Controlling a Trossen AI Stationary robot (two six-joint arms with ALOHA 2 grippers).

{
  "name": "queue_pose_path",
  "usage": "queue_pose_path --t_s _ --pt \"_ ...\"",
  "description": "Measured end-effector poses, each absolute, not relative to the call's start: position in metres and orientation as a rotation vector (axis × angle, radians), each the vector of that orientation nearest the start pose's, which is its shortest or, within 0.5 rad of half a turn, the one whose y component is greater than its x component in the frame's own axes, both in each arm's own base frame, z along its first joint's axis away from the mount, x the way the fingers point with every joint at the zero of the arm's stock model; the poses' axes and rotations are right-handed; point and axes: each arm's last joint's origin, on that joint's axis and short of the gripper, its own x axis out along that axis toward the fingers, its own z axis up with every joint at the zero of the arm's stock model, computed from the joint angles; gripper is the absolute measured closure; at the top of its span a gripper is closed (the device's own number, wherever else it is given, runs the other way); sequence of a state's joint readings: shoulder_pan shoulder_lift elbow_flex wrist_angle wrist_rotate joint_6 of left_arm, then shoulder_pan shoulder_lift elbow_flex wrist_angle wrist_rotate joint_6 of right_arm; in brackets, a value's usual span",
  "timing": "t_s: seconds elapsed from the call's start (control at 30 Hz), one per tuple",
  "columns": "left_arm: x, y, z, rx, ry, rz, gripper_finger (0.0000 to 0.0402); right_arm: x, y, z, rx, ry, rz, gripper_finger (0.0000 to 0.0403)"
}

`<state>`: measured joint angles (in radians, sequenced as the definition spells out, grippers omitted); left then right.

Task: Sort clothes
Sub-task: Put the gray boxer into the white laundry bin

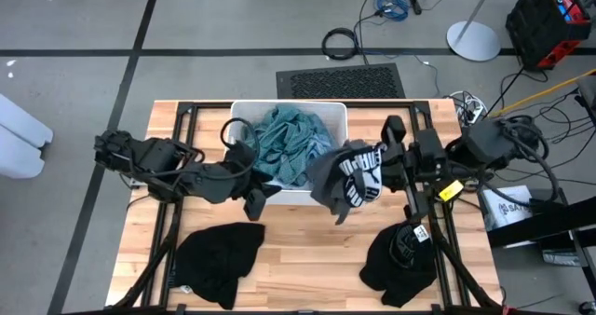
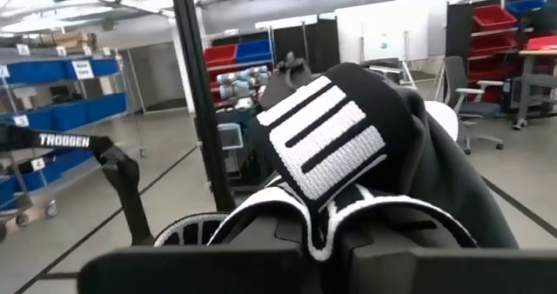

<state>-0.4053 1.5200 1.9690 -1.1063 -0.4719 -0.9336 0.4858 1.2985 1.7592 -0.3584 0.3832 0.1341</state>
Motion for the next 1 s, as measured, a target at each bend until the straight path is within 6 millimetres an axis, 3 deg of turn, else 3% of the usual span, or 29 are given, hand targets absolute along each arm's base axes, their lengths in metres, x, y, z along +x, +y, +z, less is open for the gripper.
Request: queue_pose_path --t_s 0.3,0.53,0.77,1.0 --pt "0.259 -0.094 0.471 -0.630 0.501 0.344 0.0204 0.216 0.107 0.525 0.166 -0.041 0.235 0.0402" --pt "0.264 -0.104 0.474 -0.806 0.441 0.314 0.0204 0.209 0.117 0.523 0.181 0.006 0.408 0.0402" --pt "0.312 -0.131 0.496 -0.637 0.094 0.042 0.0204 0.206 0.121 0.517 0.219 0.091 0.507 0.0403" --pt "0.348 -0.145 0.475 -0.450 0.084 -0.016 0.0204 0.206 0.121 0.517 0.301 0.113 0.508 0.0403"
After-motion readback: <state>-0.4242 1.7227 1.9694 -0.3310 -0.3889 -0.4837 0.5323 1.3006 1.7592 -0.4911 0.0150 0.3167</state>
